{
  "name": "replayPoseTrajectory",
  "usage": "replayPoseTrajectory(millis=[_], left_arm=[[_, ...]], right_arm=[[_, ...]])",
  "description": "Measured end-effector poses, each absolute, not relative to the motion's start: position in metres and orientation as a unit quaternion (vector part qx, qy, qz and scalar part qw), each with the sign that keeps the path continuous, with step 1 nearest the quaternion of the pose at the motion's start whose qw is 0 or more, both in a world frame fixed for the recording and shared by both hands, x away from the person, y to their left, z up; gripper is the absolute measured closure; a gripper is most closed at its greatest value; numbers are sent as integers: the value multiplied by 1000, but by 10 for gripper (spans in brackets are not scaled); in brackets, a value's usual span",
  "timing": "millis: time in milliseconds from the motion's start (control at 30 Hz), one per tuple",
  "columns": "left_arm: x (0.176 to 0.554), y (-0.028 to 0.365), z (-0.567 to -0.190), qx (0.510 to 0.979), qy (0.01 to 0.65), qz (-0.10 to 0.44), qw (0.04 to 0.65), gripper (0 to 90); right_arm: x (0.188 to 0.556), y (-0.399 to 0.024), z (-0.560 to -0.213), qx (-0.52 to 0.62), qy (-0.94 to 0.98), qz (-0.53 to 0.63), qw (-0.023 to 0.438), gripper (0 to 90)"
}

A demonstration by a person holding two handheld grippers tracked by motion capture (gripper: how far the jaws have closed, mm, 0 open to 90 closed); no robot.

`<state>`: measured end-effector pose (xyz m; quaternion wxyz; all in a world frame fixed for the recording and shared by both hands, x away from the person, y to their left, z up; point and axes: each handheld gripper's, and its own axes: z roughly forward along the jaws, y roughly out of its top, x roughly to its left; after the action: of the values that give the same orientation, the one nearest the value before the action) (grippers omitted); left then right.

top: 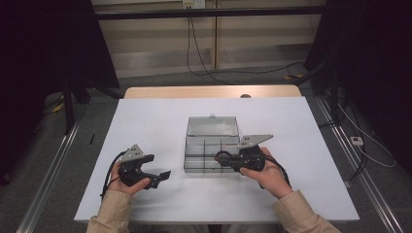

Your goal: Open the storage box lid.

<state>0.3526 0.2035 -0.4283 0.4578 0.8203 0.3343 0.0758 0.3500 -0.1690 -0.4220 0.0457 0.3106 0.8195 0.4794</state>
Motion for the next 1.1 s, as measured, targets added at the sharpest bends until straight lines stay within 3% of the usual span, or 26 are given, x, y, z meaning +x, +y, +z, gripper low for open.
replayPoseTrajectory(millis=[1100], left_arm=[[352, 203, -428, 821, 332, 75, 458, 62]], right_arm=[[348, -182, -425, 323, 820, 470, 50, 850]])
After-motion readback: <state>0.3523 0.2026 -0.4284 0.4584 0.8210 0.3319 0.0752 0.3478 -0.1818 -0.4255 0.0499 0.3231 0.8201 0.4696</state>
